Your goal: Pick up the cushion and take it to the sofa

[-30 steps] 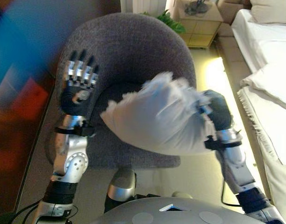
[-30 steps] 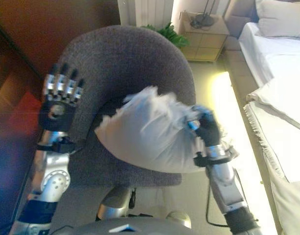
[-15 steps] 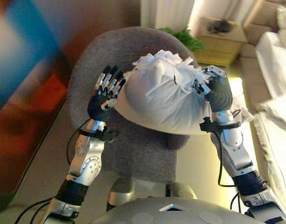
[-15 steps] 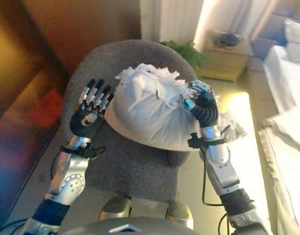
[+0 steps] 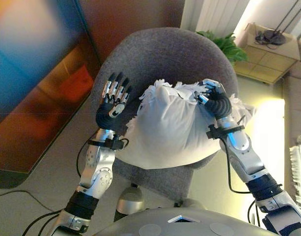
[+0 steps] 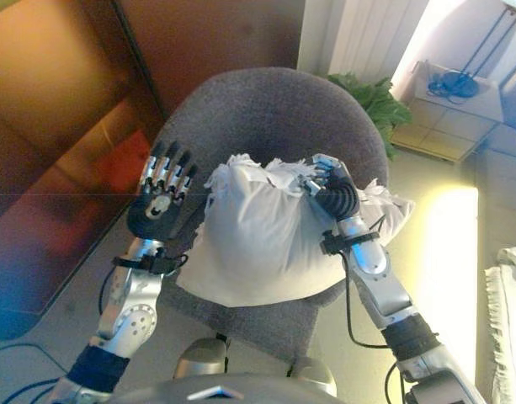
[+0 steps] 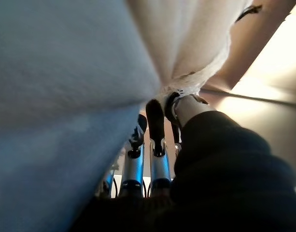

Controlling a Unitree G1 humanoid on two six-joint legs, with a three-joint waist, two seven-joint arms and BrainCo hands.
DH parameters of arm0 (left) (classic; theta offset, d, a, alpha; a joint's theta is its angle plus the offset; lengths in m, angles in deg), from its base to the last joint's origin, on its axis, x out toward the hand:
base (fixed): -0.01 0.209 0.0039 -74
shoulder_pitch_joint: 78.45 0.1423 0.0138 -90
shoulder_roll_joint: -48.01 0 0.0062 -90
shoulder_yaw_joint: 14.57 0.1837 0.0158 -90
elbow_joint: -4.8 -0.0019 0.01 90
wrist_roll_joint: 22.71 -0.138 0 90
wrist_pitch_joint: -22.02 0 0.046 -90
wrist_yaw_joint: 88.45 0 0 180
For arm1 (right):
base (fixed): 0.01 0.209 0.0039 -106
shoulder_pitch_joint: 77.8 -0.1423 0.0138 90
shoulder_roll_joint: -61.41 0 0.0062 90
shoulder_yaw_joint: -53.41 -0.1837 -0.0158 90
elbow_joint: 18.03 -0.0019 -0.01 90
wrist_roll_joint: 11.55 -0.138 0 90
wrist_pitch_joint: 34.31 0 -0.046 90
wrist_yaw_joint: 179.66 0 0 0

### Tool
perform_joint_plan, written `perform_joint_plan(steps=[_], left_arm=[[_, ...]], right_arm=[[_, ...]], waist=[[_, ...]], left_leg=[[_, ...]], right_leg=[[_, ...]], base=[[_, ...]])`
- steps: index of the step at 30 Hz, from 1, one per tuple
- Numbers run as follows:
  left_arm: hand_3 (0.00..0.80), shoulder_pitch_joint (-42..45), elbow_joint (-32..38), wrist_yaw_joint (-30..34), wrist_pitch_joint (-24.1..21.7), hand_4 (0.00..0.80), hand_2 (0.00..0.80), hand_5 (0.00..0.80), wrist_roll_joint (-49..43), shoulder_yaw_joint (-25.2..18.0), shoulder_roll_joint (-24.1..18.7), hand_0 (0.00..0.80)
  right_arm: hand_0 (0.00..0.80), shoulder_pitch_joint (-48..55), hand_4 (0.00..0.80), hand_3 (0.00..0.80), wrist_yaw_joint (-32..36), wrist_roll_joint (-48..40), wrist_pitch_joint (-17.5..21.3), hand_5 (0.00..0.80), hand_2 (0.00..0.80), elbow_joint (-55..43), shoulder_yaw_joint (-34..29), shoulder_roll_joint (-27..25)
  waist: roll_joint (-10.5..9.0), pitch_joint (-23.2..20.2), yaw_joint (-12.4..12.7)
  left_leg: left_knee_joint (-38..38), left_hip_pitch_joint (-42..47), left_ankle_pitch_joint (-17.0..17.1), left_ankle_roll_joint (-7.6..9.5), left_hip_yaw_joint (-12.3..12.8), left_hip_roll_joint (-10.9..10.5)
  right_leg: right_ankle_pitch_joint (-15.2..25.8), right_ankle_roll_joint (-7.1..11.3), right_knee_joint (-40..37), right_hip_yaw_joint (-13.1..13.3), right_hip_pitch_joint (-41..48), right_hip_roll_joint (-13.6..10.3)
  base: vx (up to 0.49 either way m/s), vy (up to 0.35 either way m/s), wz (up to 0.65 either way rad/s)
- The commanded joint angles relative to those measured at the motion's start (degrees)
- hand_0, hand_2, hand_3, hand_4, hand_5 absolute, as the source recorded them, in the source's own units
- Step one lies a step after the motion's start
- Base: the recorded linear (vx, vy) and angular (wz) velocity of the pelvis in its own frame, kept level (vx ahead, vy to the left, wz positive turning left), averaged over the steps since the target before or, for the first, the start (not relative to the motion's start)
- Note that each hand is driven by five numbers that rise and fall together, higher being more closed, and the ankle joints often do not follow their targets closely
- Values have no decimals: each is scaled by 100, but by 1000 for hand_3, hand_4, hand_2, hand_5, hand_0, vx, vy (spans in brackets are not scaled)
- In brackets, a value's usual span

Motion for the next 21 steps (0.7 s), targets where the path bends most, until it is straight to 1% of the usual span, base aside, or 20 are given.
perform_joint_plan(steps=[1, 5, 12, 21], left_arm=[[0, -137, 17, 20, -82, 0, 0, 0, -269, -89, -33, 0], [0, -68, 21, 148, -10, 0, 0, 0, -224, -99, -71, 0], [0, -104, -42, 131, 170, 0, 0, 0, -234, -56, -173, 0], [0, -309, -167, 376, 444, 0, 0, 0, -14, -62, -340, 0]], right_arm=[[800, -995, 800, 800, -322, -247, 490, 800, 800, -246, -304, 256], [800, -1083, 800, 800, -602, -121, 426, 800, 800, 109, -322, 423], [800, -1627, 800, 800, -1195, 62, 238, 800, 800, 1303, -230, 713], [800, -2401, 800, 800, -1519, -501, 84, 800, 800, 2854, -249, 690]], waist=[[-289, -419, 112], [-272, -425, 224], [-278, -372, 467], [-270, -256, 791]], left_leg=[[87, 61, -340, 54, 238, 168], [10, 111, -362, 97, 253, 152], [-84, 168, -361, 127, 158, 148], [-88, 44, -341, 58, -12, 194]], right_leg=[[-166, 57, 13, -264, 78, -226], [-154, 96, 13, -391, 98, -273], [-174, 120, 23, -618, 181, -320], [-203, 130, 13, -848, 196, -346]], base=[[153, 78, 15], [107, 53, 9], [72, 11, 20], [31, -25, 19]])
